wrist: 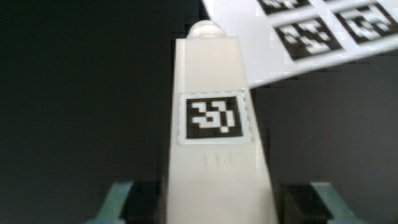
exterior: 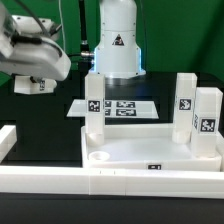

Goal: Assemble desk

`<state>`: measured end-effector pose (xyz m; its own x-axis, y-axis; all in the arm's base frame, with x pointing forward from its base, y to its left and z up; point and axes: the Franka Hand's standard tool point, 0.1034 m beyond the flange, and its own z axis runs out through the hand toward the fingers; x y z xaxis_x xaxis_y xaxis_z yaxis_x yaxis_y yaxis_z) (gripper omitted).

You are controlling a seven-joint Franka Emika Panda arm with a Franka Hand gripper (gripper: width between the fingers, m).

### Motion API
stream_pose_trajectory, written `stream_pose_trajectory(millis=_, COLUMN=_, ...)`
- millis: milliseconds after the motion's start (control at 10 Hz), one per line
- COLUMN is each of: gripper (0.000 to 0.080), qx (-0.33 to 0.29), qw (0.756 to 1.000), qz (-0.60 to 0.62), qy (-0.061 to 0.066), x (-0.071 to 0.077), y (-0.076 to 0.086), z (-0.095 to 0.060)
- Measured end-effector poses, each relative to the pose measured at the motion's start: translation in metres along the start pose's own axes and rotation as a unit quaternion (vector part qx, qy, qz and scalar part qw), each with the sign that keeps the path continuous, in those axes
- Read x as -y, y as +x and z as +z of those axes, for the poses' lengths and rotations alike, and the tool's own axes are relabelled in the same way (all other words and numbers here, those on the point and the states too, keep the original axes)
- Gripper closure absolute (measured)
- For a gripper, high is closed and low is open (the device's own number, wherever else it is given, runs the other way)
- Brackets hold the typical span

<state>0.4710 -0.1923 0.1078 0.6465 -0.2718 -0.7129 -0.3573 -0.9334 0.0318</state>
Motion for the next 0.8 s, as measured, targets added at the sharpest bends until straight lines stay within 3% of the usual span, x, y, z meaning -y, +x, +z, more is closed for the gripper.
stream_pose_trajectory(millis=100, gripper=0.0509, qx=-0.009, qw=1.0, qz=0.012, qy=0.02, x=0.001, y=0.0, z=-0.006)
stream_pose_trajectory(millis=200, gripper=0.0509, qx=-0.057, qw=0.998, qz=0.009, qy=0.014, x=0.001, y=0.011, z=-0.014)
stream_pose_trajectory(millis=400, gripper=0.0509, qx=-0.12, qw=0.993, qz=0.003, qy=0.015, x=0.004, y=0.011, z=-0.014)
stream_pose_trajectory(millis=600, gripper=0.0509, qx=-0.207, qw=0.978, qz=0.003, qy=0.013, x=0.008, y=0.022, z=-0.023)
stream_pose_trajectory(millis=800, gripper=0.0509, qx=-0.279, qw=0.96, qz=0.007, qy=0.031, x=0.04, y=0.014, z=-0.049)
